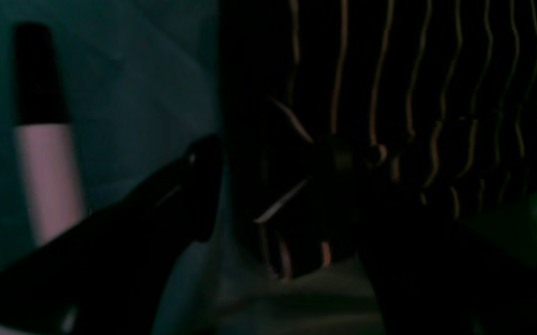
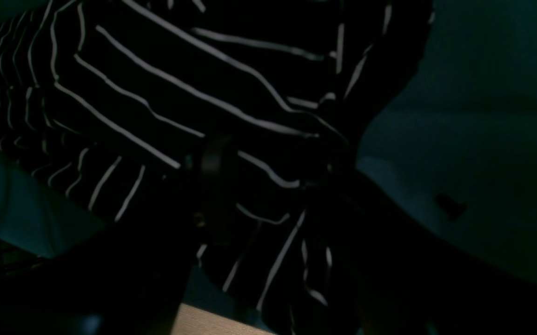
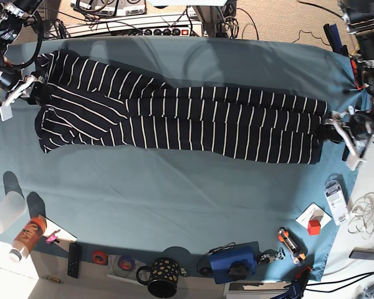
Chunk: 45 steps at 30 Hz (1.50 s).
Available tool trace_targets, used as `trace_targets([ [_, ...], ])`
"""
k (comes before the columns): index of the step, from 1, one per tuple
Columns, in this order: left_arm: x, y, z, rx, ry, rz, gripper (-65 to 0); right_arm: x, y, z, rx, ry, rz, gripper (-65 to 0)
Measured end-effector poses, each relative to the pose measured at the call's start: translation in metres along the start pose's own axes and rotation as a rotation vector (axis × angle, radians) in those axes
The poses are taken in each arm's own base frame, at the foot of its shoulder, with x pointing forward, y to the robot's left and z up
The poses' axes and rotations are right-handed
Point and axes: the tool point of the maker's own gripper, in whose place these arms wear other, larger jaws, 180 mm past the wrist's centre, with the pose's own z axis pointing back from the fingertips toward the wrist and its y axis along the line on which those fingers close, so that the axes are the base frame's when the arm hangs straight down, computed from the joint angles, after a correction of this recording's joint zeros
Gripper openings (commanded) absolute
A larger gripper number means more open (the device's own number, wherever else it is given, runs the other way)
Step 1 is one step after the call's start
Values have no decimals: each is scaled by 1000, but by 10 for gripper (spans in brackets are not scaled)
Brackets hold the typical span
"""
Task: Layout the t-shirt on the table in an organized manner, then fold the t-shirt properly
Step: 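Lower the folded shirt edge with both grippers and hold it flat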
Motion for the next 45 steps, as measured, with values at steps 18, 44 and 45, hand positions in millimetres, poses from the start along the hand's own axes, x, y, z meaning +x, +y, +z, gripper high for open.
trace_targets([
  [18,-15,-4,-22,-15,33,102,-357,0,0,0,-1,1,0,-409],
  [44,-15,-24,-27,-115,5,95,-603,0,0,0,-1,1,0,-409],
  [45,-14,-24,-27,-115,-1,97,-650,0,0,0,-1,1,0,-409],
])
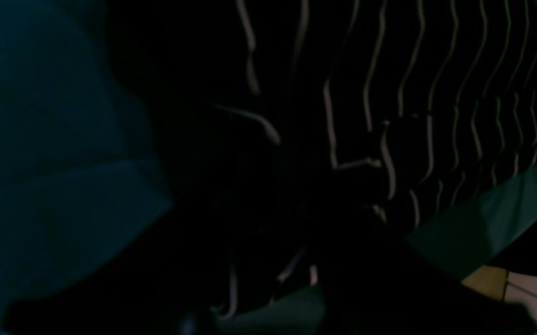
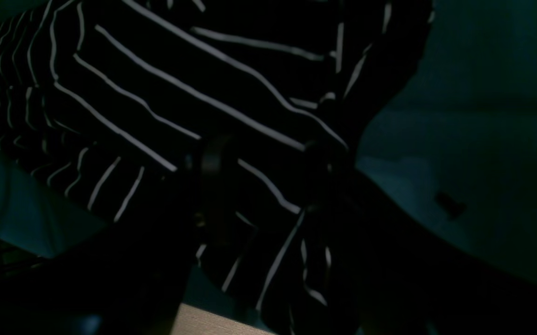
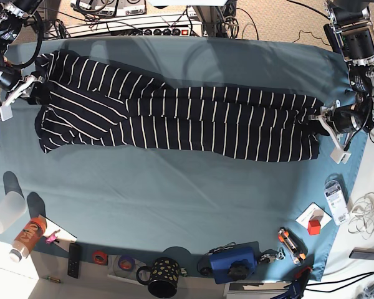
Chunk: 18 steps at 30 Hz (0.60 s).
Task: Layout the t-shirt on the table in an organized manner, then fold the t-shirt properly
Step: 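Lower the folded shirt edge with both grippers and hold it flat, then grasp the strip end with the left gripper and lift it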
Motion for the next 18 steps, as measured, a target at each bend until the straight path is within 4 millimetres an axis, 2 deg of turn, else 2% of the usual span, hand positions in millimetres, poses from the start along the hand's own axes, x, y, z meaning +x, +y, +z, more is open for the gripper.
trace_targets([
  [6,3,-2,0,-10,-12,3,-650,0,0,0,0,0,0,-409],
  [9,9,-4,6,-36,-31,1,-650,0,0,0,0,0,0,-409],
  [14,39,11,48,19,-81,-88,-650,0,0,0,1,0,0,-409],
  [18,48,28,69,83,-74,-121,-650,5,0,0,0,-27,0,-409],
])
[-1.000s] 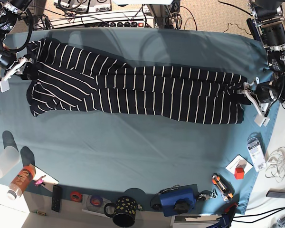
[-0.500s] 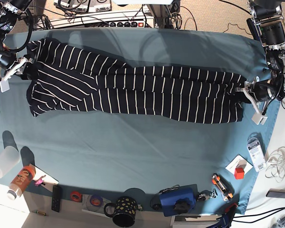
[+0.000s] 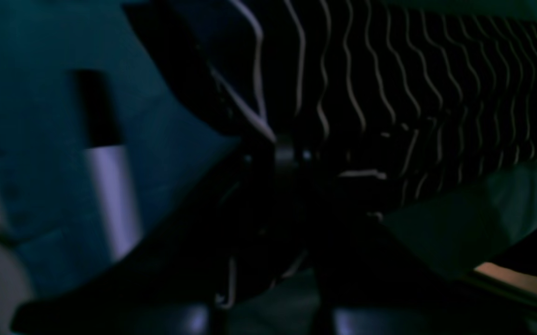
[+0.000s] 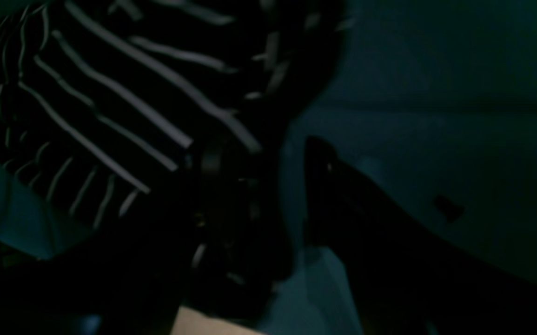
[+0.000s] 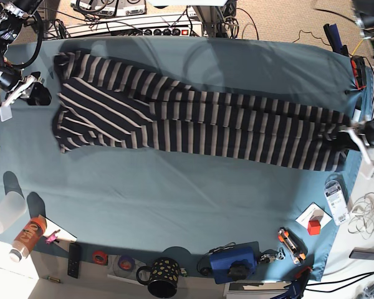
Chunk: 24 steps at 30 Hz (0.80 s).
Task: Layout the t-shirt on the table in an organized manner, then fold the t-shirt properly
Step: 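Grasp the strip end with the left gripper and lift it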
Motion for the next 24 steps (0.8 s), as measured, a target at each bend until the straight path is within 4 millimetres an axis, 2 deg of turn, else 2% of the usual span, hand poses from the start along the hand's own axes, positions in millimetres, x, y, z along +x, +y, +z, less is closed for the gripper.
trace_targets([
  [7,-4,-18,-2,-72,23,4,-650,7,0,0,0,-37,0,-409],
  [9,-3,-37,-7,-100,5,-31,-650,7,0,0,0,-38,0,-409],
  [13,-2,-87,-13,-120,-40,-185,-650,7,0,0,0,-39,0,-409],
  [19,16,-140,5,-28,-226,-337,-650,8,0,0,0,-41,0,-409],
  [21,14,-157,3,-32,-231,-378,-650,8,0,0,1,-44,0,-409],
  [24,-5,-183,-18,-75,-150,-449,-650,8,0,0,1,-44,0,-409],
])
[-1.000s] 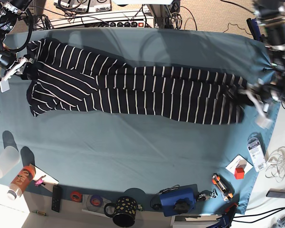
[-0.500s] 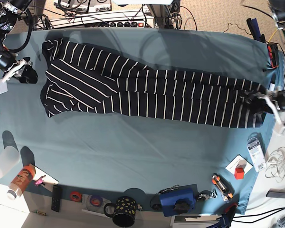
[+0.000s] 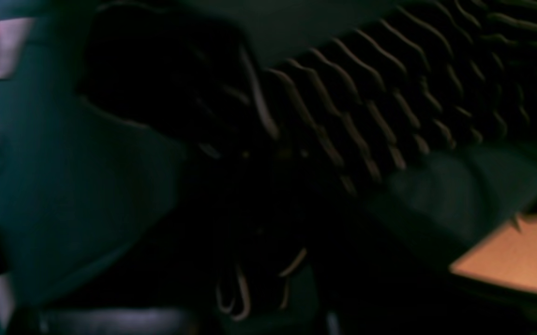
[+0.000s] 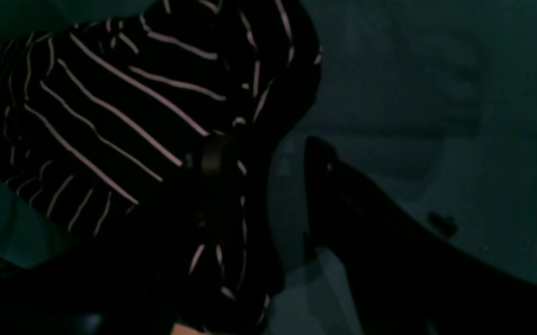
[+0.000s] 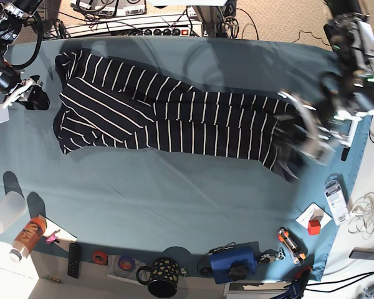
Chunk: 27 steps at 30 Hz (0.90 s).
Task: Layout the t-shirt on the table in an organized manner, then fold the t-shirt properly
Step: 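Grasp the strip end with the left gripper and lift it, then fold the held strip end with the left gripper toward the right gripper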
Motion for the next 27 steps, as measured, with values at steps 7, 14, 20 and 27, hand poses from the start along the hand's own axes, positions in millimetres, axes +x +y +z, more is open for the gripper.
trace_targets([
  [7,6,-42,-48,46,72,-118,-650,-5,4,-4,12,-3,-18,-409],
  [14,34,-104,-87,-48,27,-152,-650,-7,6,-6,17,-4,-27,-409],
  [20,43,-132,-119,-74,63,-164,-650,-7,6,-6,17,-4,-26,-409],
  [27,20,-158,-155,-133,236,-192,-650,-7,6,-6,17,-4,-27,-409],
])
